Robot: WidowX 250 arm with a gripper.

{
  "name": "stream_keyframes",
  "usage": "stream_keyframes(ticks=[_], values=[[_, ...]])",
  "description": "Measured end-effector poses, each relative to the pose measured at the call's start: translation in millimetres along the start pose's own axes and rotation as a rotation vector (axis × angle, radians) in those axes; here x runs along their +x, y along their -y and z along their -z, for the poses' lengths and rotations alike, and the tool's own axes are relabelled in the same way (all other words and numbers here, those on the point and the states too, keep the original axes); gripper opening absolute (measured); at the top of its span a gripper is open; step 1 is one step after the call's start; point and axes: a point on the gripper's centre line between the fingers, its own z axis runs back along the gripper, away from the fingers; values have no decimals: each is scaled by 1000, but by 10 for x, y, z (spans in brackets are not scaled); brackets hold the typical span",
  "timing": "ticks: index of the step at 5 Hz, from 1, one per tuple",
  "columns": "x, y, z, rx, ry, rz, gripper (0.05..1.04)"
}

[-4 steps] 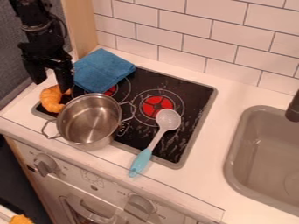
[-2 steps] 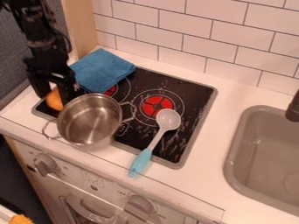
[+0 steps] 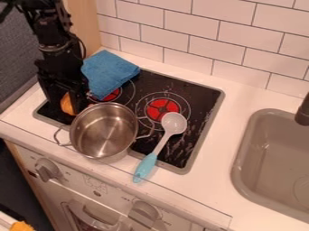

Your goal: Put the silver pot on top of blue cloth

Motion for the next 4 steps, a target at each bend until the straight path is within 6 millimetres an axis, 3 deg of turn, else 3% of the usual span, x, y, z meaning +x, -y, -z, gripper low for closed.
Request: stream_keyframes(ticks=[2, 4], values=[[-28, 112, -111, 12, 24, 33, 999], [26, 361, -29, 9, 4, 172, 999]])
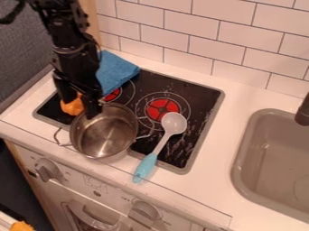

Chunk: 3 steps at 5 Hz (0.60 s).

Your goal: Put the silver pot on top of blue cloth

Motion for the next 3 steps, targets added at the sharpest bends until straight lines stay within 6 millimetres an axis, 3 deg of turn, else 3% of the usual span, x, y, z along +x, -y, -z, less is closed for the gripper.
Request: stream_keyframes(ticks=[1, 2, 3], values=[[18, 57, 135, 15, -47, 33, 964], [23, 57, 154, 22, -49, 38, 826], [9, 60, 168, 25, -50, 41, 517]])
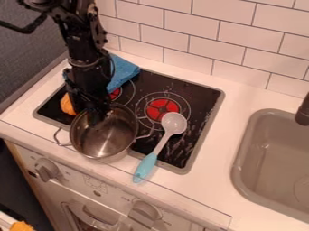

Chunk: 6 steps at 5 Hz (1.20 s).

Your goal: Put the silver pot on top of blue cloth

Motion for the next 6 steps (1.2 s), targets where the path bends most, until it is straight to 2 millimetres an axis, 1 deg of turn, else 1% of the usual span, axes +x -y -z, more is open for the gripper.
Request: stream_keyframes(ticks=[1, 2, 3, 4, 5, 6], values=[[-19, 3, 14, 4, -6, 1, 240], [-21, 5, 19, 4, -4, -5, 106], [-27, 10, 16, 0, -9, -6, 87], [-53, -122, -104, -41, 4, -55, 79], [178, -461, -381, -33, 72, -138, 67], [500, -782, -396, -72, 78, -206, 65]])
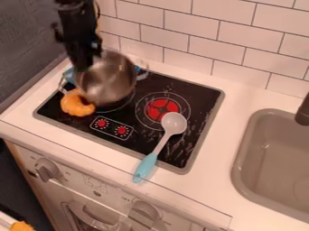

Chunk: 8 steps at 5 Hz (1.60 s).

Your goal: Put the silver pot on top of blue cloth

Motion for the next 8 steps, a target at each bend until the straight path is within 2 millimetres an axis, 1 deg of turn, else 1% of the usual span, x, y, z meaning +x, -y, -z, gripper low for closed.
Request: stream_keyframes(ticks=[1, 2, 3, 4, 5, 6, 7, 8], values=[[210, -216, 73, -33, -9, -70, 65], [241, -321, 140, -35, -47, -107, 65], [223, -351, 179, -25, -73, -105, 97], [194, -353, 204, -18, -81, -85, 253], [81, -275, 380, -19, -89, -68, 526], [57, -229, 243, 10, -37, -53, 829], [-20, -78, 23, 36, 22, -22, 1010], [-83, 49, -192, 19, 76, 10, 1007]])
